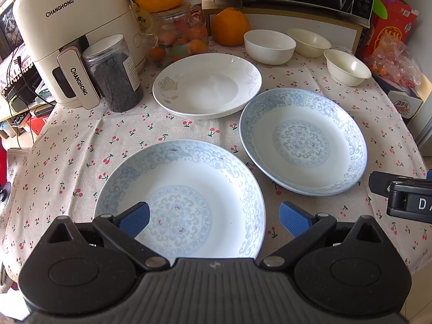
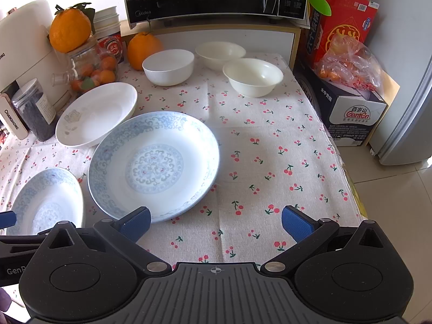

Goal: Organize plates and bowls

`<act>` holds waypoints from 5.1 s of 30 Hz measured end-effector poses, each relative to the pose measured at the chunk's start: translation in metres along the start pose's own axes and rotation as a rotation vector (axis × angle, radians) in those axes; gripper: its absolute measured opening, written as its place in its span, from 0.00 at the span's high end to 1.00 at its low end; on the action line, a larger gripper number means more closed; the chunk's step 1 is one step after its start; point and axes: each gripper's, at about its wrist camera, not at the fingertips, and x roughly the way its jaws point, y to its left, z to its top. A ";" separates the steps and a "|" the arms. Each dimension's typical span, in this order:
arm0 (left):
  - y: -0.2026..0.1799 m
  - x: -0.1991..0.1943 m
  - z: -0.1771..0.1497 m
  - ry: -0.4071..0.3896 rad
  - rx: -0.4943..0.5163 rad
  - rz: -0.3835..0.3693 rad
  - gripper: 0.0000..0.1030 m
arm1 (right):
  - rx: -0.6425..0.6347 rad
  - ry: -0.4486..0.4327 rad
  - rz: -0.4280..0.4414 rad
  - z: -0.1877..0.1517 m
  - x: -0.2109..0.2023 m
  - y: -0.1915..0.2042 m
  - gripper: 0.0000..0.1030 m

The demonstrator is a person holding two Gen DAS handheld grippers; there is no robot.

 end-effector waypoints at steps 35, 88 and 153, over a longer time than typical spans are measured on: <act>0.015 0.008 0.039 -0.039 0.078 -0.206 0.05 | 0.004 0.076 0.137 0.034 0.008 -0.020 0.00; -0.013 0.094 0.072 0.110 0.052 -0.363 0.89 | 0.487 0.172 0.284 0.068 0.129 -0.090 0.88; 0.122 0.040 0.015 -0.078 0.261 -0.292 0.10 | -0.004 0.134 0.530 -0.010 0.045 0.054 0.14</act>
